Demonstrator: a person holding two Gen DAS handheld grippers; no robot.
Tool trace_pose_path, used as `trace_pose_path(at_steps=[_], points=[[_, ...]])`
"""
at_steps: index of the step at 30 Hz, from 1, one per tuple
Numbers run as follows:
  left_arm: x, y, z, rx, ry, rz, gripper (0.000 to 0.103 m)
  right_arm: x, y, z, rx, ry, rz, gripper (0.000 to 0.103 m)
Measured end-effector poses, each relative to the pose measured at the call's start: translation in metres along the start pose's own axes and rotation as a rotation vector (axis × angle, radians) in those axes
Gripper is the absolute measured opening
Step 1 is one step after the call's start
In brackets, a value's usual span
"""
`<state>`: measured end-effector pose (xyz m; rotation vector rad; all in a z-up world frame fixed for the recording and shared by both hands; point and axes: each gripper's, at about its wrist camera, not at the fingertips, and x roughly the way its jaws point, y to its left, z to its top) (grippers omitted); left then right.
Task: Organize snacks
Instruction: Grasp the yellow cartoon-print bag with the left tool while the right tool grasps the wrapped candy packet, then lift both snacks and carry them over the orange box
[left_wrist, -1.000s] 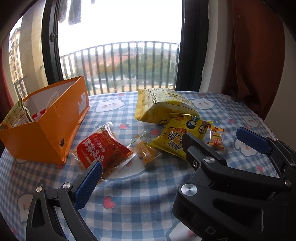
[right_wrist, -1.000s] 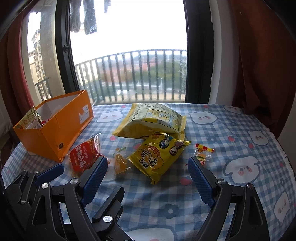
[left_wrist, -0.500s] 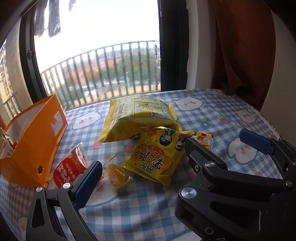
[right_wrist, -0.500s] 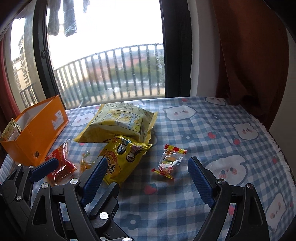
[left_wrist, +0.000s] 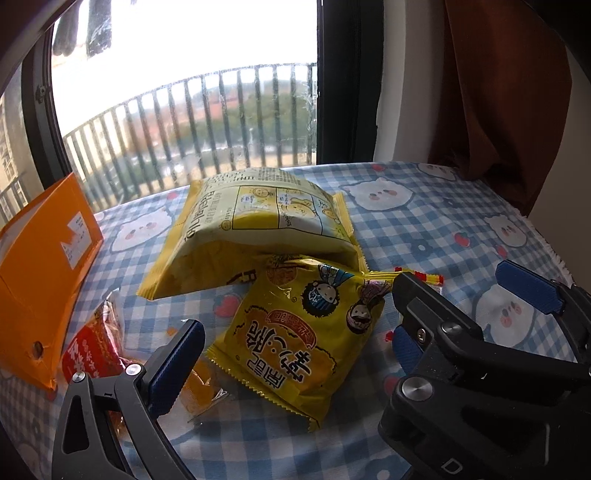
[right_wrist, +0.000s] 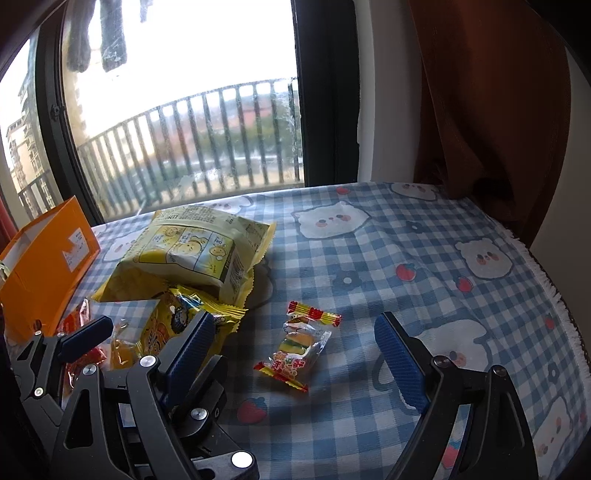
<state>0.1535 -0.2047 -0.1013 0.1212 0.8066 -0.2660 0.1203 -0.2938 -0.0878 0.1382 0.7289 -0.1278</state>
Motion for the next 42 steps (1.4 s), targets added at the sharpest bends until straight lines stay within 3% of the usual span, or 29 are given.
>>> trace_pose_path(at_steps=[7,13,18,26,42], points=[[0.025,0.003,-0.004,-0.025,0.073,-0.015,0.090,0.021,-0.007,-0.006,0.015,0.044,-0.011,0.090],[0.029,0.000,-0.009,0.000,0.066,0.005,0.088,0.040,-0.011,-0.011,0.021,0.110,-0.017,0.082],[0.035,-0.001,-0.010,0.013,0.081,0.012,0.080,0.051,-0.013,-0.015,0.030,0.151,-0.023,0.072],[0.035,-0.004,-0.010,0.035,0.080,0.011,0.075,0.054,-0.008,-0.017,0.011,0.156,-0.001,0.037],[-0.002,-0.004,-0.031,0.040,0.088,-0.056,0.067,0.019,0.003,-0.028,0.003,0.111,0.025,0.035]])
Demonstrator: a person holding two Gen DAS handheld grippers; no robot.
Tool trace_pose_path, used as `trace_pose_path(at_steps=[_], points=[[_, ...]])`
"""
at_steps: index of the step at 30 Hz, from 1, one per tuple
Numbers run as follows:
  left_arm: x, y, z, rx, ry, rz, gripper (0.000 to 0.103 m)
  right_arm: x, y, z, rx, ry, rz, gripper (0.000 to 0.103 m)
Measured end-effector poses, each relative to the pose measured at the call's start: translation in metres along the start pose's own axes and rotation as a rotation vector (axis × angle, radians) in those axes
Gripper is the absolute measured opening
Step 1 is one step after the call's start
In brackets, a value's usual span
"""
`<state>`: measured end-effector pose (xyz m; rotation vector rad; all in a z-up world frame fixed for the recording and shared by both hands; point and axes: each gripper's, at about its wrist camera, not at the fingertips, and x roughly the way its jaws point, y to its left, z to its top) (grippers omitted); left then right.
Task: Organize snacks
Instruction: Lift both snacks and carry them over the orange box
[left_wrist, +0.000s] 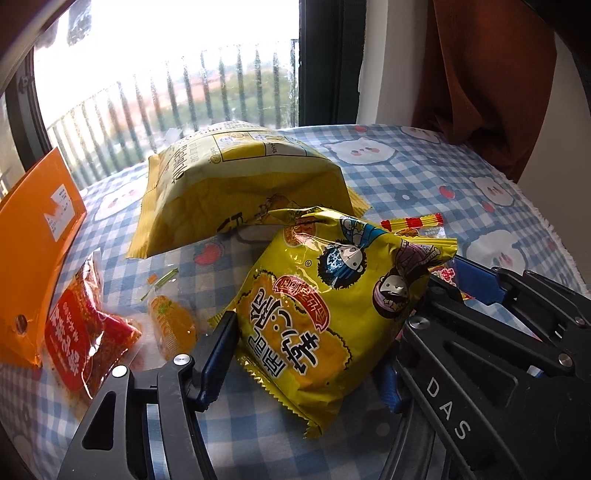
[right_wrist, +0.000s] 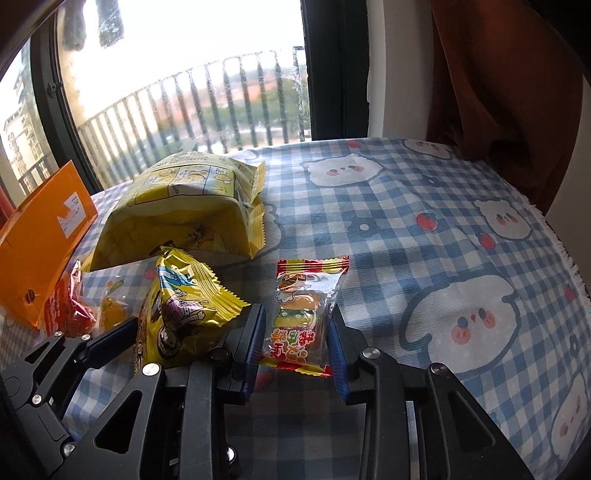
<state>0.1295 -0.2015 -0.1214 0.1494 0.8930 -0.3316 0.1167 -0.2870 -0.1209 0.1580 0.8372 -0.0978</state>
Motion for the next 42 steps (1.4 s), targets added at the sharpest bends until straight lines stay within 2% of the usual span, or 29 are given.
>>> trace_pose_path(at_steps=[16,42], points=[[-0.050,0.005,-0.013,-0.012,-0.095,-0.019,0.067,-0.048,0.014,-0.013,0.007,-0.071,0.016,0.035],[-0.128,0.035,-0.025,-0.060,-0.263,0.032,0.066,-0.119,0.067,-0.006,-0.072,-0.233,0.059,0.035]])
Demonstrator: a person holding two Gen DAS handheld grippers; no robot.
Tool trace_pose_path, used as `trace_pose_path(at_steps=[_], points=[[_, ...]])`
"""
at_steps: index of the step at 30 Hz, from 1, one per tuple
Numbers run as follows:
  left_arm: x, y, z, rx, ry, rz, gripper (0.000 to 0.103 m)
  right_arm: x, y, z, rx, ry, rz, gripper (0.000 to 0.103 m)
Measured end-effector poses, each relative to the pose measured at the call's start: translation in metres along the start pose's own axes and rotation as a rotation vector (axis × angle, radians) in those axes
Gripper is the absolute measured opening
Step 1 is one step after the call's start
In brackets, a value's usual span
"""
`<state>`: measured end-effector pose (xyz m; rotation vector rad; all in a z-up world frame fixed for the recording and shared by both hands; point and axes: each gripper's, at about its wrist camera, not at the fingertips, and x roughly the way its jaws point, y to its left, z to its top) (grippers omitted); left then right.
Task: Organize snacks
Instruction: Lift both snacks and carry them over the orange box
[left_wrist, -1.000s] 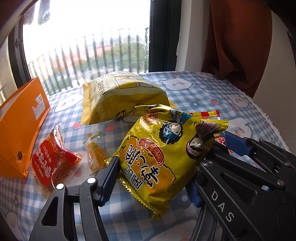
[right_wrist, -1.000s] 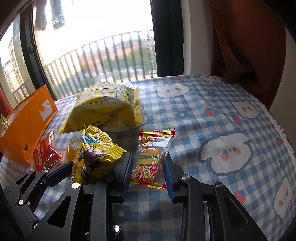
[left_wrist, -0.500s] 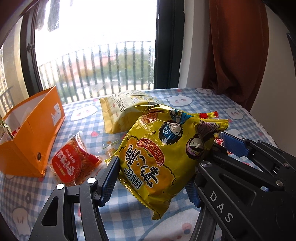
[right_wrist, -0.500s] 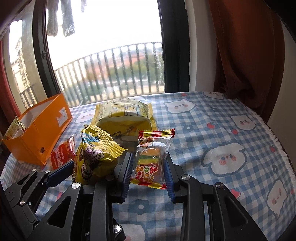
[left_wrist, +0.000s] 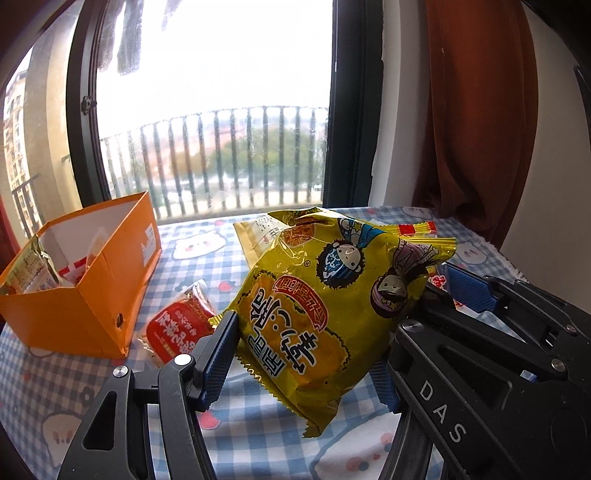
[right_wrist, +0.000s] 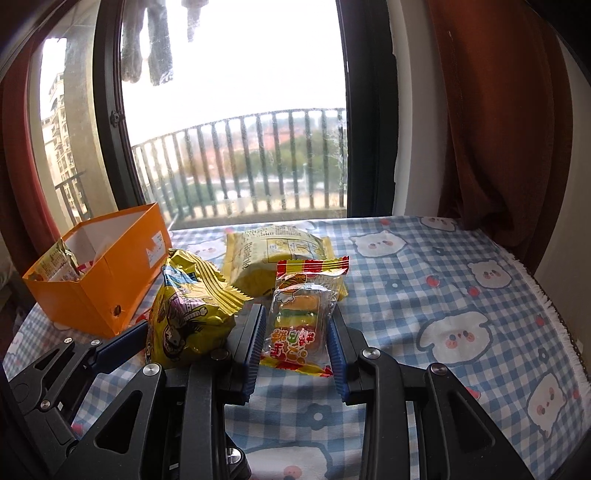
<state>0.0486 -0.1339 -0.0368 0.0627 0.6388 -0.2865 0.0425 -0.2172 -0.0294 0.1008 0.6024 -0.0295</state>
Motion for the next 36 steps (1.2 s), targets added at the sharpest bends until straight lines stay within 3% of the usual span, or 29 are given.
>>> trace_pose_path(at_steps=[24,36], points=[[-0.043,0.048,0.025,-0.053,-0.129,0.072,0.066,-0.016,0.069,0.039,-0.067,-0.127,0.068,0.036],[-0.055,0.088,0.033,-0.092,-0.154,0.130,0.066,-0.007,0.112,0.054,-0.105,-0.151,0.126,0.036]])
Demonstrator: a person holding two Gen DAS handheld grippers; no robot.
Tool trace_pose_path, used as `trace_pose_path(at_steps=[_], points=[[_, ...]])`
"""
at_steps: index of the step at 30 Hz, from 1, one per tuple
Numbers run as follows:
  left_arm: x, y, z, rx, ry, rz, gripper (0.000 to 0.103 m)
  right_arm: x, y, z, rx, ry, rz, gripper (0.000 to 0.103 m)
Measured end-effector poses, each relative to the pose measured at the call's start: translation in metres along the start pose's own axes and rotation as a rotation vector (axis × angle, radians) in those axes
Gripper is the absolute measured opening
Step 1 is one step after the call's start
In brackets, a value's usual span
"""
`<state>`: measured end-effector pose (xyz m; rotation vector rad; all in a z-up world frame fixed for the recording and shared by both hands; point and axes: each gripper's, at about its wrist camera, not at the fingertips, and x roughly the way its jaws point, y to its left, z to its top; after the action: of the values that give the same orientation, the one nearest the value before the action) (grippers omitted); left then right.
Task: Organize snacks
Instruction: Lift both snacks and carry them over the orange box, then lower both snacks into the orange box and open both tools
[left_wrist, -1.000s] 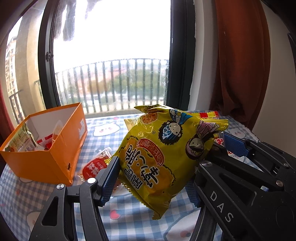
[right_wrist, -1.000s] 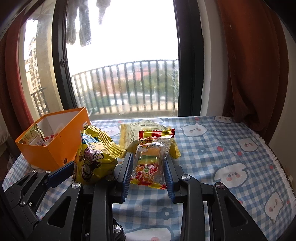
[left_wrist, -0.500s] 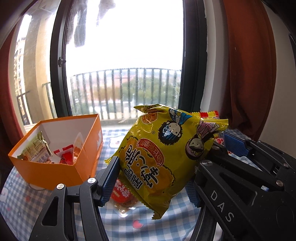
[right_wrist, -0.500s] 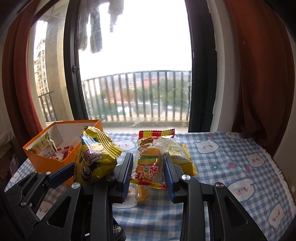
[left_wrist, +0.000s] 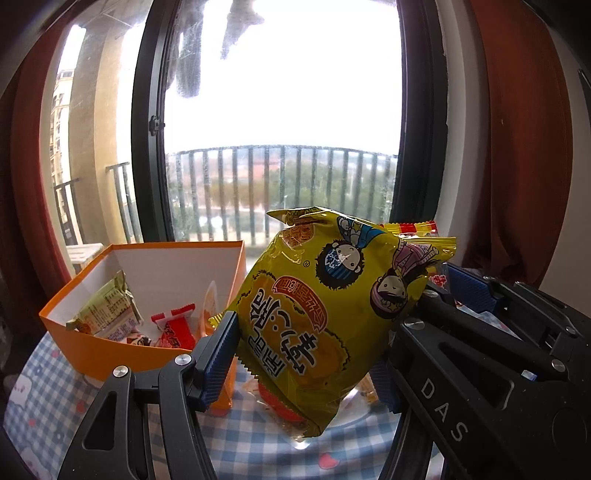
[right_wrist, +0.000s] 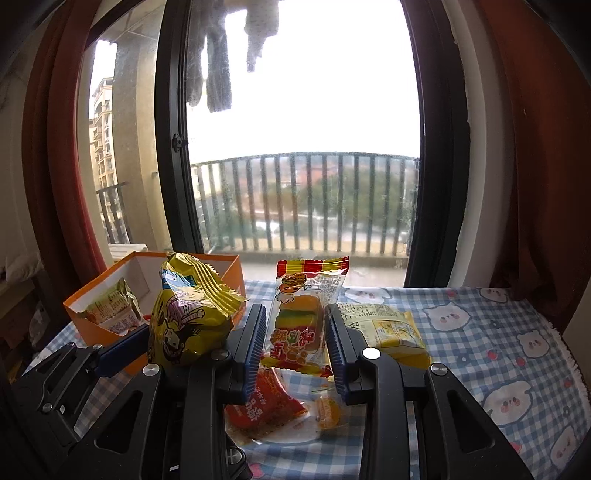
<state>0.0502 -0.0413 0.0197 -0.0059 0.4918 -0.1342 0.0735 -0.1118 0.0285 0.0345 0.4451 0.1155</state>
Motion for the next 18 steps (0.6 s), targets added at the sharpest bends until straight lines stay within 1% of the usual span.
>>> trace_pose_path(at_steps=[18], points=[[0.017,0.078,0.012,-0.079,0.013,0.114,0.066,0.049,0.066,0.019,-0.022,0.017,0.126,0.036]])
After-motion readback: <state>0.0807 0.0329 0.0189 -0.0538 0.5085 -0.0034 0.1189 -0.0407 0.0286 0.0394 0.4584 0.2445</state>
